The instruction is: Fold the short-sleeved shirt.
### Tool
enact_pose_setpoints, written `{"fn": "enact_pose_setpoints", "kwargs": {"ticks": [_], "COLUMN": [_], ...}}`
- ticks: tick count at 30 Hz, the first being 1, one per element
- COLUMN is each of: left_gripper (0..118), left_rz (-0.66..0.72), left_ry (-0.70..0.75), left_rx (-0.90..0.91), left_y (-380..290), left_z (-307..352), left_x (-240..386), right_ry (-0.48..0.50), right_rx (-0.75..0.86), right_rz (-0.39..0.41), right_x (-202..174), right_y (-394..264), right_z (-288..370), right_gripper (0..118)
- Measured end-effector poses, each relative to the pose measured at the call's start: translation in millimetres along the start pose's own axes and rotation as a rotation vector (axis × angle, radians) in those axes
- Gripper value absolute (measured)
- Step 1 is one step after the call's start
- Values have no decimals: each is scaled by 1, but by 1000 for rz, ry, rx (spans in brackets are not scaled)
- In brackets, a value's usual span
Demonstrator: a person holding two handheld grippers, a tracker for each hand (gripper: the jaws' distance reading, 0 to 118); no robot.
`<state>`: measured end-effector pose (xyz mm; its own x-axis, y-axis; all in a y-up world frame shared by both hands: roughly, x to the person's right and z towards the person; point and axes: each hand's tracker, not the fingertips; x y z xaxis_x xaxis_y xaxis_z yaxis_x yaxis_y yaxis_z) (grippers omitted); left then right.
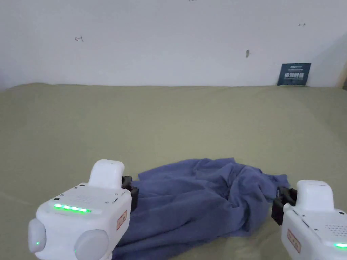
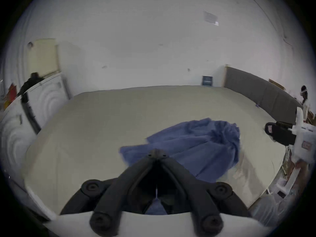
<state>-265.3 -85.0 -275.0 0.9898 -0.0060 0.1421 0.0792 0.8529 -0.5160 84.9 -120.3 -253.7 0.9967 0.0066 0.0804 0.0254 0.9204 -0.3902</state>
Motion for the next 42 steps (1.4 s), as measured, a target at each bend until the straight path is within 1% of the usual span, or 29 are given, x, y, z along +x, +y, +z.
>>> {"fn": "enact_pose_setpoints", "kwargs": {"ticks": [4, 6, 11, 16, 18, 19, 21, 23, 24, 25, 26, 27, 29, 30, 31, 32, 33, 34, 35, 36, 37, 38, 39, 40, 42], "left_gripper": [0, 0, 0, 0, 0, 0, 8, 23, 75, 110, 118, 118, 118, 113, 109, 107, 94, 80, 56, 8, 5, 5, 5, 5, 5], "left_rz": [70, 90, 132, 186, 194, 194, 184, 179, 177, 190, 196, 194, 146, 125, 112, 126, 79, 81, 65, 46, 68, 74, 42, 7, 26], "left_ry": [55, 49, 55, 12, 33, 15, 9, 64, 58, 60, 42, 65, 141, 177, 163, 145, 171, 132, 126, 87, 53, 61, 94, 96, 94], "left_rx": [-53, -64, -83, -172, -247, -304, -388, -407, -443, -482, -532, -521, -538, -541, -583, -564, -539, -541, -549, -532, -533, -549, -549, -544, -546], "left_y": [-20, -25, -26, -7, 3, 9, 17, 23, 24, 21, 17, 15, 9, 6, 3, 3, 6, 9, 12, 12, 12, 12, 11, 10, 8], "left_z": [15, 15, -4, -64, -100, -122, -161, -193, -210, -227, -239, -247, -266, -267, -269, -264, -258, -252, -247, -242, -242, -243, -245, -245, -248], "left_x": [-41, -54, -65, -77, -85, -90, -95, -100, -102, -104, -104, -101, -94, -90, -86, -81, -78, -75, -70, -66, -64, -61, -59, -57, -59], "right_ry": [29, 38, 57, 63, 61, 62, 58, 52, 50, 49, 44, 35, 34, 26, 23, 22, 19, 14, 11, 7, -3, -9, -17, -32, -59], "right_rx": [6, -6, -33, -45, -55, -58, -66, -74, -80, -85, -94, -101, -117, -123, -130, -136, -136, -137, -140, -140, -144, -150, -153, -160, -180], "right_rz": [-7, -2, 8, 27, 32, 32, 42, 47, 47, 47, 54, 60, 62, 65, 69, 72, 72, 73, 74, 76, 73, 66, 64, 69, 66], "right_x": [-18, -26, -38, -42, -41, -40, -39, -37, -35, -33, -32, -31, -27, -25, -23, -21, -19, -16, -13, -10, -7, -3, 2, 9, 24], "right_y": [-5, -9, -14, -14, -16, -16, -17, -18, -19, -20, -23, -24, -28, -29, -30, -30, -30, -30, -29, -27, -23, -19, -16, -11, 0], "right_z": [6, 4, -6, -18, -24, -26, -31, -36, -39, -42, -46, -49, -55, -58, -61, -63, -64, -66, -69, -72, -75, -80, -85, -92, -108], "right_gripper": [0, 0, 0, 0, 0, 0, 0, 0, 0, 0, 0, 0, 0, 0, 0, 0, 0, 0, 0, 0, 0, 0, 0, 0, 0]}}
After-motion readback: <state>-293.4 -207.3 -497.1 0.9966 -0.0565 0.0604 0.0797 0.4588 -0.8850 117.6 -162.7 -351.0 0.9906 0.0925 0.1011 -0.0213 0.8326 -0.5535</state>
